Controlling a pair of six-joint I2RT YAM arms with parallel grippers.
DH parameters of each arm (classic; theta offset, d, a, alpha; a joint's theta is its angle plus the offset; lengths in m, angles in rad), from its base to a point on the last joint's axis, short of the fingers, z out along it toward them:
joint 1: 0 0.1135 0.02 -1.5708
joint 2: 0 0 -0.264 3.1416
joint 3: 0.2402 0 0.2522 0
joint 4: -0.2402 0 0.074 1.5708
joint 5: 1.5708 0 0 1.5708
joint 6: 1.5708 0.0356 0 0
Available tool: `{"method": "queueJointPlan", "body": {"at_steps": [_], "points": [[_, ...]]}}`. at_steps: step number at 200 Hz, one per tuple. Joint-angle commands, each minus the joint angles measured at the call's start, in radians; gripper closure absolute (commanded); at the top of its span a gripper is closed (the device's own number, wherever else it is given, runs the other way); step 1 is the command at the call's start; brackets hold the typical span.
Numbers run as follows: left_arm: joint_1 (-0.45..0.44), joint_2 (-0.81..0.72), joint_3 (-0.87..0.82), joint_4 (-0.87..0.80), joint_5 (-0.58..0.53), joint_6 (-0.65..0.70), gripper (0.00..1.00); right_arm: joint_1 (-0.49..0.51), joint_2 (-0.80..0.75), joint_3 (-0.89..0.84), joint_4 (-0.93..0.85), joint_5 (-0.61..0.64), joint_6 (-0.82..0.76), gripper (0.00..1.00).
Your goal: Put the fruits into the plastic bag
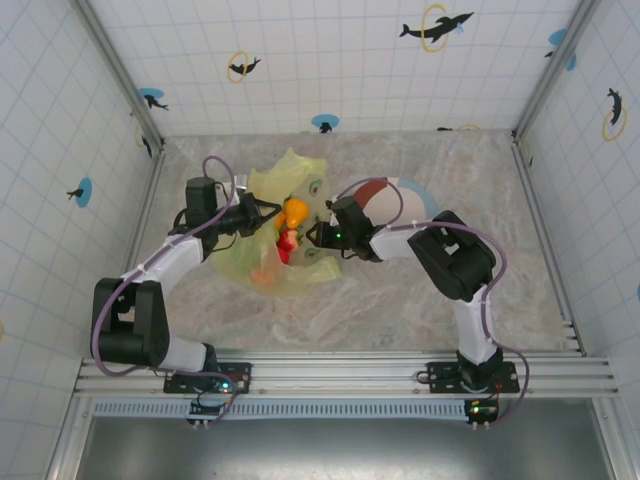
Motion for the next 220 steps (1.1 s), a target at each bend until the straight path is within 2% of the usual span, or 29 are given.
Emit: {"method": "queueJointPlan", "body": {"at_steps": [1, 79, 169, 197, 220], "points": [[0.01, 0.004, -0.007, -0.019, 0.01, 0.019, 1.0, -0.002, 0.017, 0.041, 0.032, 0.011, 0.009, 0.65], [0.01, 0.004, -0.007, -0.021, 0.009, 0.022, 1.0, -0.015, -0.037, 0.029, 0.031, 0.015, 0.002, 1.0], [0.011, -0.009, 0.015, -0.037, 0.011, 0.019, 1.0, -0.028, -0.205, -0.007, -0.055, 0.009, -0.077, 1.0], [0.011, -0.032, 0.05, -0.065, 0.007, -0.002, 1.0, -0.026, -0.268, 0.02, -0.148, 0.031, -0.135, 1.0], [0.012, -0.064, 0.081, -0.092, -0.019, -0.018, 1.0, -0.023, -0.297, 0.097, -0.324, 0.109, -0.204, 1.0]]}}
